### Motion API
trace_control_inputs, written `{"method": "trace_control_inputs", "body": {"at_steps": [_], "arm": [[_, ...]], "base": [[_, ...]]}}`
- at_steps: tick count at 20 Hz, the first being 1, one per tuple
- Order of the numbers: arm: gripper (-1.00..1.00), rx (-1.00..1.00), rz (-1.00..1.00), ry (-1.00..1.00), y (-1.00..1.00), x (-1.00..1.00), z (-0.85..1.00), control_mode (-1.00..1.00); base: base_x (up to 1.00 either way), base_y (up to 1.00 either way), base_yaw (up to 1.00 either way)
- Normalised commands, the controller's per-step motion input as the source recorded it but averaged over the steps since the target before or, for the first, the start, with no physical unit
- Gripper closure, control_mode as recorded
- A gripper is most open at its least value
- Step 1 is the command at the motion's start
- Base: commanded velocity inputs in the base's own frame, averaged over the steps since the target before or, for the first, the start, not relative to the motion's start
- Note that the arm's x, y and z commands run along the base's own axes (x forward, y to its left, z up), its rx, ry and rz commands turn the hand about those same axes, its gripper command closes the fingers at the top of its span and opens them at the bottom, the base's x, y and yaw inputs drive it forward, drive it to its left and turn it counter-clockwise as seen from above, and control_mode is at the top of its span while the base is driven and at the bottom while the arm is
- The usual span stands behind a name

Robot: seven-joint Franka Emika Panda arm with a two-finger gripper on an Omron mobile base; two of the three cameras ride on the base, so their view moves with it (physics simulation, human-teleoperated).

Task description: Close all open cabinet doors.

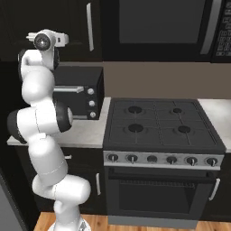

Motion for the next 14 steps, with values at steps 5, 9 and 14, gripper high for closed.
{"method": "trace_control_inputs", "body": {"at_steps": [5, 9, 14], "arm": [[-1.0, 0.08, 0.1, 0.04, 0.0, 0.91, 0.0, -1.0], [-1.0, 0.01, 0.01, 0.13, 0.05, 0.84, 0.0, -1.0], [-1.0, 0.0, 0.02, 0.12, 0.08, 0.4, 0.0, -1.0]], "base": [[0.0, 0.0, 0.0], [0.0, 0.0, 0.0], [0.0, 0.0, 0.0]]}}
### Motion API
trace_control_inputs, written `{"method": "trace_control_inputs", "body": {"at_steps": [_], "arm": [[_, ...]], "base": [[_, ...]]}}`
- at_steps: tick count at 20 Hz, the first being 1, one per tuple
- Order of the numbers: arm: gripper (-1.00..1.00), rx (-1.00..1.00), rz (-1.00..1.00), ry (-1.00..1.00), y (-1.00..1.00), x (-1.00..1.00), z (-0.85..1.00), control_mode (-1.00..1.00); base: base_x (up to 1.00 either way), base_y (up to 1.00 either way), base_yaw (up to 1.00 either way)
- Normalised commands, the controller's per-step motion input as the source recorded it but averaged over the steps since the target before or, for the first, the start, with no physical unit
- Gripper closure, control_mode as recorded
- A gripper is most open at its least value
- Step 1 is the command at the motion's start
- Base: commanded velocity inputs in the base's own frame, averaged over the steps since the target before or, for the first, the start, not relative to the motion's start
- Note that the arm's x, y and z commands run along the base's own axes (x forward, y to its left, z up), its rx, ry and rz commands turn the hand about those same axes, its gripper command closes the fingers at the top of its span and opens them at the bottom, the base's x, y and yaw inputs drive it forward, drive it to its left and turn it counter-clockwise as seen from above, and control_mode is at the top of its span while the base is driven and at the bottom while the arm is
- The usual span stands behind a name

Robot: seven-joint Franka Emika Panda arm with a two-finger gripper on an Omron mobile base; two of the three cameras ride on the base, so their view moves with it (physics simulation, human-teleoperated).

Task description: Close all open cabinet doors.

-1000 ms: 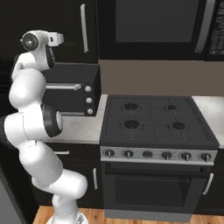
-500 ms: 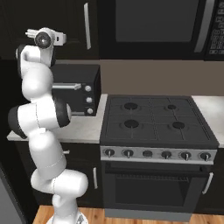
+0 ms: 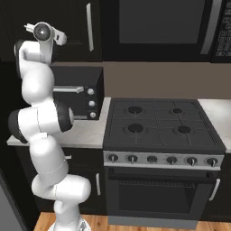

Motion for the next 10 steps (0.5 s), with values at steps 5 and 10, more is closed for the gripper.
{"method": "trace_control_inputs", "body": {"at_steps": [5, 10], "arm": [[-1.0, -0.02, 0.04, 0.01, 0.02, -0.41, 0.11, -1.0], [-1.0, -0.01, 0.05, 0.0, -0.03, -0.88, 0.26, -1.0]], "base": [[0.0, 0.0, 0.0], [0.0, 0.0, 0.0]]}}
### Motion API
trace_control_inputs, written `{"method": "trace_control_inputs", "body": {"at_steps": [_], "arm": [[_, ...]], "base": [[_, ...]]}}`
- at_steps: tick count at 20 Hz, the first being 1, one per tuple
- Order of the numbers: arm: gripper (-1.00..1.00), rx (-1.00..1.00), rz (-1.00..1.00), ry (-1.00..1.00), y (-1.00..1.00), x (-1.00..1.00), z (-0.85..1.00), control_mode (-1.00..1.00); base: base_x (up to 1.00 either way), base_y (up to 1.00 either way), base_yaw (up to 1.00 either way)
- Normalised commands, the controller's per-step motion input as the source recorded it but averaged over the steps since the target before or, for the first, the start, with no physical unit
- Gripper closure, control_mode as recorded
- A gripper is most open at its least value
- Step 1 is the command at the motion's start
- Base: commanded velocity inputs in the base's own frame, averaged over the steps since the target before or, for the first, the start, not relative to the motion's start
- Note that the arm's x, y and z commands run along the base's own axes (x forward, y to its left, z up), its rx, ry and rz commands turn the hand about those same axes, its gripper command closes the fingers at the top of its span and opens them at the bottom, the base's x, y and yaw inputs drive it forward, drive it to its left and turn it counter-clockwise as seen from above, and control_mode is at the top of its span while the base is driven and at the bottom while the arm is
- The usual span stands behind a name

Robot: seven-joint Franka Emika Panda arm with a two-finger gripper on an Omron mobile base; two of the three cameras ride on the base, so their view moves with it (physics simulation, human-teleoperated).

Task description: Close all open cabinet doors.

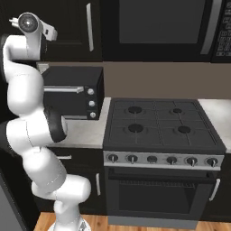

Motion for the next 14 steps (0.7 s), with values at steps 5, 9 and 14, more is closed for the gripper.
{"method": "trace_control_inputs", "body": {"at_steps": [5, 9, 14], "arm": [[-1.0, 0.0, 0.09, 0.0, -0.16, -1.0, 0.19, -1.0], [-1.0, 0.0, 0.1, 0.0, -0.28, -1.0, 0.06, -1.0], [-1.0, 0.0, 0.11, 0.0, -0.44, -1.0, 0.0, -1.0]], "base": [[0.0, 0.0, 0.0], [0.0, 0.0, 0.0], [0.0, 0.0, 0.0]]}}
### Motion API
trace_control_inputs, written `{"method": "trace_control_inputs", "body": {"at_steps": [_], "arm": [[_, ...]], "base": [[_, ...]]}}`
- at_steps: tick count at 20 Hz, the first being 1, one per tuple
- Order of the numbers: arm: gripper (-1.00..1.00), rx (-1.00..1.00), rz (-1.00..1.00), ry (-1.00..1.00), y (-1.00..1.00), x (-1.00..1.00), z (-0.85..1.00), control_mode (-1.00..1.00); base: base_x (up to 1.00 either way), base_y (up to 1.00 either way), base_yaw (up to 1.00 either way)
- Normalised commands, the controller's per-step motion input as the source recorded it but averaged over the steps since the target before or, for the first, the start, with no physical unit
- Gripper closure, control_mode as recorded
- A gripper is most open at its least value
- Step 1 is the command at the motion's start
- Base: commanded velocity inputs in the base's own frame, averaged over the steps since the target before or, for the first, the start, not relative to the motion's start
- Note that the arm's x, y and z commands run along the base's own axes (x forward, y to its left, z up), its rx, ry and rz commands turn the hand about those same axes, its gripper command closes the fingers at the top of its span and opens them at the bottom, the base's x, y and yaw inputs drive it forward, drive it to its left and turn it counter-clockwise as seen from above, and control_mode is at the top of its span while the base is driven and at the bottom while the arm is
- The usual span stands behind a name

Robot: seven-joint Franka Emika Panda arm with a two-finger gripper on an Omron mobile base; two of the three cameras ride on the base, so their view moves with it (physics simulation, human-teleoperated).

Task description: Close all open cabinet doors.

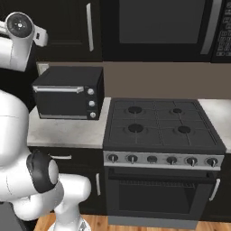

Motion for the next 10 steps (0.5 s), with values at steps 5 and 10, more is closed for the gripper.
{"method": "trace_control_inputs", "body": {"at_steps": [5, 10], "arm": [[-1.0, 0.0, 0.1, 0.0, -0.41, -1.0, -0.01, -1.0], [-1.0, 0.0, 0.1, 0.0, -0.4, -1.0, -0.15, -1.0]], "base": [[0.0, 0.0, 0.0], [0.0, 0.0, 0.0]]}}
